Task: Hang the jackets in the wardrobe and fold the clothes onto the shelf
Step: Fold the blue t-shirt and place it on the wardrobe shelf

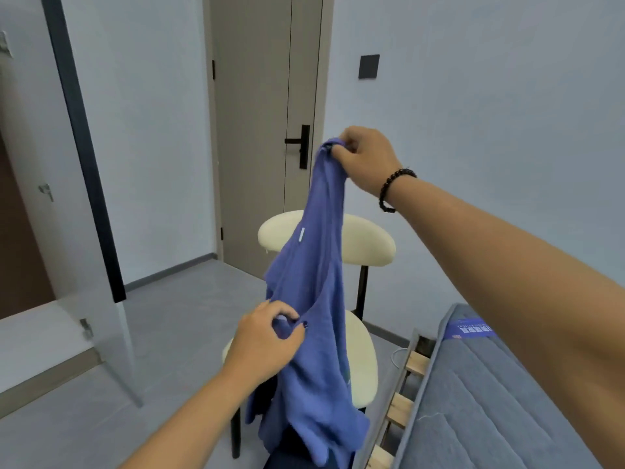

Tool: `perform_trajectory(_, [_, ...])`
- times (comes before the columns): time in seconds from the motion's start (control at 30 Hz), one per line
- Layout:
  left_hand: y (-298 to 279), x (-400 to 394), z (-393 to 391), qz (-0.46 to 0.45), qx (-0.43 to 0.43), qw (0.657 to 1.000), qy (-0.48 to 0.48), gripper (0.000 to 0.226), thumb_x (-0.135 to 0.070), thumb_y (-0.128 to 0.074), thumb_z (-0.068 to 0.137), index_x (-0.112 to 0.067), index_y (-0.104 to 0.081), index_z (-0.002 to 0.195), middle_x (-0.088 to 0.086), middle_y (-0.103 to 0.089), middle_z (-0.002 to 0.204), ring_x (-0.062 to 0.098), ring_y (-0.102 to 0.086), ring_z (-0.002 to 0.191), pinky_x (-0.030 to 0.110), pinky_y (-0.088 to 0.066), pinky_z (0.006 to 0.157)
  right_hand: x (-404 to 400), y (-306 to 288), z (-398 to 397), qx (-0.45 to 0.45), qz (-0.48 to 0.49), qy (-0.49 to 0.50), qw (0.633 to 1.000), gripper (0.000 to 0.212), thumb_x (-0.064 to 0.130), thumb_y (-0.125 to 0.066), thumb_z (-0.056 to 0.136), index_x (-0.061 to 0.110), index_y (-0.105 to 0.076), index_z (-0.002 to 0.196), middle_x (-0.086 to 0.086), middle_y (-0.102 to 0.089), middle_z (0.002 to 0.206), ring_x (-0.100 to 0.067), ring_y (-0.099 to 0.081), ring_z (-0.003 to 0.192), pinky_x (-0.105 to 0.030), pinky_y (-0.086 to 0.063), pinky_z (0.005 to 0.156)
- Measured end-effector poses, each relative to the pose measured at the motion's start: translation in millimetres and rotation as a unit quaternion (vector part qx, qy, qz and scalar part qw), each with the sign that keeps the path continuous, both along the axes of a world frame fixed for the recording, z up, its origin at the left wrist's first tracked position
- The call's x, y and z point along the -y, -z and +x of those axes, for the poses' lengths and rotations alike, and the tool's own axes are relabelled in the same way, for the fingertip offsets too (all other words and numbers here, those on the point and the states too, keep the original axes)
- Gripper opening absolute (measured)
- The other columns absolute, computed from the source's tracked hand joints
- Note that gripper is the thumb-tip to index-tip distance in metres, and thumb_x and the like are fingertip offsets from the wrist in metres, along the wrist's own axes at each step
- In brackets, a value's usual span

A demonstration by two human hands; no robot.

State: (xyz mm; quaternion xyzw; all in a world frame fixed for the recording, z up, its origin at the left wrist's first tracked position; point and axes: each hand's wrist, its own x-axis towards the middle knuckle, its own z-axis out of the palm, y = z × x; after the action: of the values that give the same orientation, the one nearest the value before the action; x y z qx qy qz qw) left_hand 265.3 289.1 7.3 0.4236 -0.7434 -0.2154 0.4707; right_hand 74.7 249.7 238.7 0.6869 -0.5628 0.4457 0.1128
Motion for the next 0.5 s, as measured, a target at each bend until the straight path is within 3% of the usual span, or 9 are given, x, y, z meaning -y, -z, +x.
perform_trajectory(0.1, [-14, 16, 20, -0.003, -0.032, 0.999, -0.016, 0.030, -0.006, -0.078, 0.071, -0.031, -0.061, 0.074, -0.016, -0.065, 0.082, -0.003, -0.058, 0.074, 0.005, -0.040, 0.065, -2, -1, -34, 0.023, 0.002, 0.049, 0.999, 0.021, 0.019, -0.053, 0.092, 0.002, -0.062, 0.085, -0.011, -0.059, 0.082, -0.023, -0.052, 0.078, -0.027, -0.036, 0.066])
perform_trajectory(0.2, [-39, 32, 35, -0.014, -0.033, 0.999, -0.031, 0.026, -0.005, -0.079, 0.073, -0.026, -0.063, 0.074, -0.012, -0.065, 0.077, -0.003, -0.052, 0.057, 0.005, -0.038, 0.059, -9, 7, -59, 0.043, 0.007, 0.068, 0.997, 0.023, 0.020, -0.054, 0.092, 0.001, -0.063, 0.085, -0.016, -0.064, 0.084, -0.026, -0.055, 0.079, -0.032, -0.040, 0.069])
perform_trajectory(0.27, [-60, 46, 46, -0.047, -0.022, 0.998, -0.035, 0.026, -0.006, -0.080, 0.073, -0.028, -0.065, 0.074, -0.010, -0.067, 0.081, -0.001, -0.052, 0.058, 0.005, -0.039, 0.059, -18, 10, -72, 0.062, -0.003, 0.074, 0.995, 0.021, 0.023, -0.056, 0.092, 0.006, -0.067, 0.086, -0.011, -0.064, 0.081, -0.023, -0.055, 0.078, -0.029, -0.041, 0.070])
perform_trajectory(0.43, [-124, 69, 66, -0.122, 0.096, 0.986, -0.052, 0.037, -0.011, -0.084, 0.069, -0.014, -0.074, 0.104, 0.002, -0.068, 0.092, 0.013, -0.059, 0.071, 0.008, -0.039, 0.070, -46, 1, -99, 0.074, 0.002, 0.087, 0.993, 0.025, 0.026, -0.058, 0.093, 0.013, -0.061, 0.072, 0.003, -0.049, 0.058, -0.014, -0.043, 0.061, -0.014, -0.033, 0.054])
perform_trajectory(0.5, [-151, 69, 68, -0.124, 0.122, 0.985, -0.017, 0.040, -0.010, -0.085, 0.069, -0.017, -0.073, 0.106, -0.007, -0.063, 0.086, 0.004, -0.057, 0.068, 0.005, -0.040, 0.069, -58, -6, -108, 0.053, -0.012, 0.106, 0.993, 0.029, 0.024, -0.057, 0.094, 0.006, -0.061, 0.071, -0.002, -0.053, 0.061, -0.020, -0.046, 0.065, -0.017, -0.034, 0.056])
